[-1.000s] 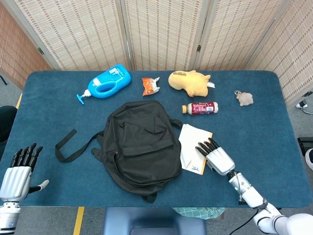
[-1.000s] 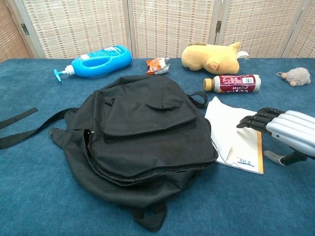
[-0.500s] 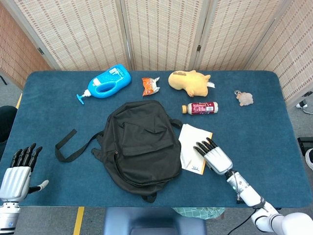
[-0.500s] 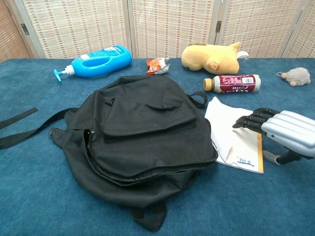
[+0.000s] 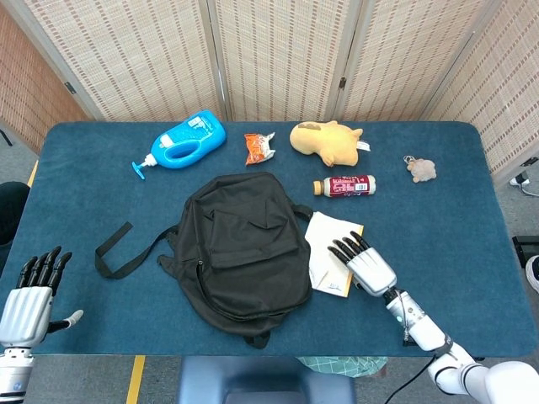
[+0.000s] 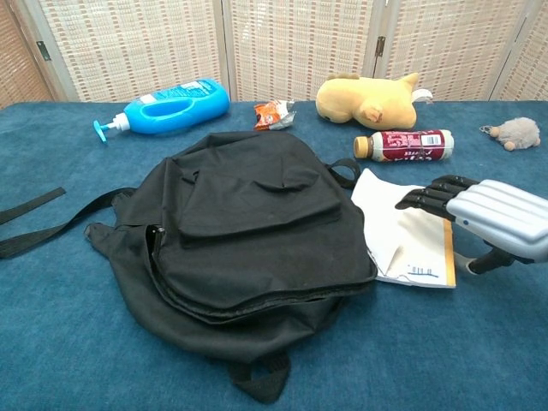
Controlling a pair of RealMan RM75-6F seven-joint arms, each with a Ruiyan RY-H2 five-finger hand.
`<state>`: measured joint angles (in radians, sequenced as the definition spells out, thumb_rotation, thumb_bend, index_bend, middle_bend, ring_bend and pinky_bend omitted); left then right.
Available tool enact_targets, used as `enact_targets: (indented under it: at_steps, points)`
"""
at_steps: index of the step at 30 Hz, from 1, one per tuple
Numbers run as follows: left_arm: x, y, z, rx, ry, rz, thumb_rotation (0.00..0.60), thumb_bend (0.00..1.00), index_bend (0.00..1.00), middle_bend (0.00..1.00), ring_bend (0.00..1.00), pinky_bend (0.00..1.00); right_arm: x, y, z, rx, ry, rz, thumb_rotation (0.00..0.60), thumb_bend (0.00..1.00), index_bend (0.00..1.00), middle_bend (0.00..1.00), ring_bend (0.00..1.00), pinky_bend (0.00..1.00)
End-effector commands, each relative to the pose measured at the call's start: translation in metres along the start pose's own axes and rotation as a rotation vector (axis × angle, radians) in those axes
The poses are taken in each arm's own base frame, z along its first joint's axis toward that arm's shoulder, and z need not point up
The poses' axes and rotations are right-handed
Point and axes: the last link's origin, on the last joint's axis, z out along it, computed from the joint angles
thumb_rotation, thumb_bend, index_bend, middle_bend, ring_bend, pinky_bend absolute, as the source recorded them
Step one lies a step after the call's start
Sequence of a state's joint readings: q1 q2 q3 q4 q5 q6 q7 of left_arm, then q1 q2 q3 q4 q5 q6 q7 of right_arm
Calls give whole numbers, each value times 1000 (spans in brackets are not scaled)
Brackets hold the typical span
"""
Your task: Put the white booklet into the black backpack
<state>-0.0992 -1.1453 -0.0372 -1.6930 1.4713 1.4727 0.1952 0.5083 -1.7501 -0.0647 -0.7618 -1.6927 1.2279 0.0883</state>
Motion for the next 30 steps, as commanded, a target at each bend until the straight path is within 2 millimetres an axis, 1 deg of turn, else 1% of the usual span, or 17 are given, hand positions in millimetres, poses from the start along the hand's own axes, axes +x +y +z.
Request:
enact_targets:
  at_steps: [1,10,18,21,26,30]
  points:
    - [0,0,0,-1,0,-1,600,122,34,41,62,0,5,-1,3,3,16,9,600,465,171,162,145,88]
    - [-1,1,1,-4,-2,-3,600,122,35,41,61,0,22,-11,13,18,79,36,600,465,179,171,155,95]
    - [-2,1,1,0,-8,-3,600,122,35,41,62,0,24,-21,19,28,91,53,600,466,180,171,161,99]
    - [-1,1,1,0,-7,-4,600,122,35,41,61,0,24,-23,19,28,106,59,600,466,226,171,158,98]
    - [-2,2,2,-1,-11,-4,600,122,36,41,61,0,25,-24,18,20,129,68,600,466,352,183,159,98]
    - [-2,2,2,-2,-12,-4,600,122,36,41,61,0,24,-24,18,13,144,74,600,465,390,206,157,99]
